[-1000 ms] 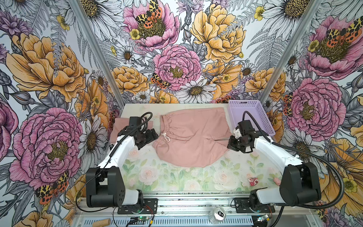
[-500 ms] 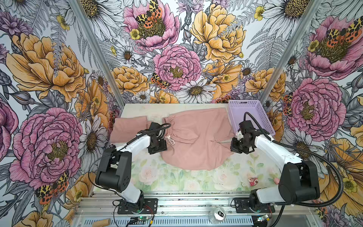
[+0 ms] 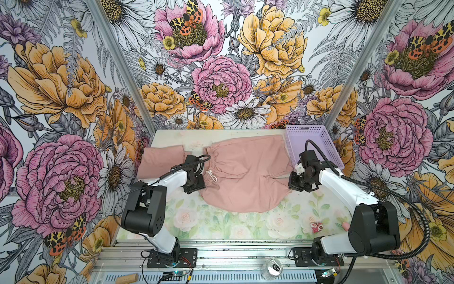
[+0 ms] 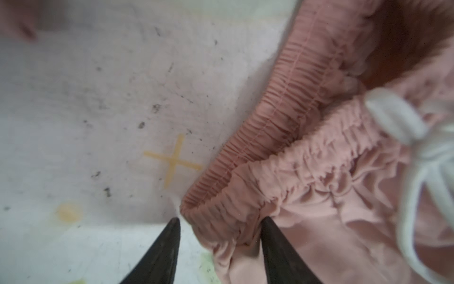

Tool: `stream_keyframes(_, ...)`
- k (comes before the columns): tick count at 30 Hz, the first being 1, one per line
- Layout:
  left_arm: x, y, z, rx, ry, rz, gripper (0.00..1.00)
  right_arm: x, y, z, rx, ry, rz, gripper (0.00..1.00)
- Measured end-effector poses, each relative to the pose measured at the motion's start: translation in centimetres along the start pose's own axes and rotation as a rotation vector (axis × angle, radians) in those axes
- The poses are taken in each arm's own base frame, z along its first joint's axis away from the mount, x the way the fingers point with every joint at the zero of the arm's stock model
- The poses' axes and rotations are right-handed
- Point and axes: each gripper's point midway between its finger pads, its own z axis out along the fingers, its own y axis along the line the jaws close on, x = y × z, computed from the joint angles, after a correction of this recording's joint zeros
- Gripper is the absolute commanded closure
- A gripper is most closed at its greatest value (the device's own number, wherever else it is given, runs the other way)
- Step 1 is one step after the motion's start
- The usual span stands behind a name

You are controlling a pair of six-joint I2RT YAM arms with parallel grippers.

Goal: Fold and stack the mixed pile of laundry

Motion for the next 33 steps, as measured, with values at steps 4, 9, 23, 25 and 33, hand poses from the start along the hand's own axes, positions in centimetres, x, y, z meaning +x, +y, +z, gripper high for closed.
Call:
stream_keyframes(4, -0.3, -0.8, 0.2, 0.037, -0.005, 0.001, 1.0, 0.0, 0.0, 0.0, 0.0, 0.001, -0.002, 1.0)
stream_keyframes(9, 1.2, -0.3, -2.1, 0.047, -0.003, 0.002, 1.0, 0.9, -0.1, -1.2, -0.011, 0.01, 0.008, 1.0)
stream_keyframes(23, -12.5, -4.1, -12.4, 0.161, -0.244, 0.03, 1.0, -10.4, 8.6, -8.6, -0.205, -0.099, -0.075, 1.0)
stream_keyframes(25, -14.4, -3.2, -9.7, 0.153, -0.21, 0.006, 1.0, -14.4, 8.5, -6.3, -0.195, -0.109, -0.059, 0.84)
stream_keyframes(33, -11.9, -0.2, -1.3, 0.13, -0.004, -0.064, 1.0, -15.2, 5.2, 0.8, -0.049, -0.058, -0.053, 0.57)
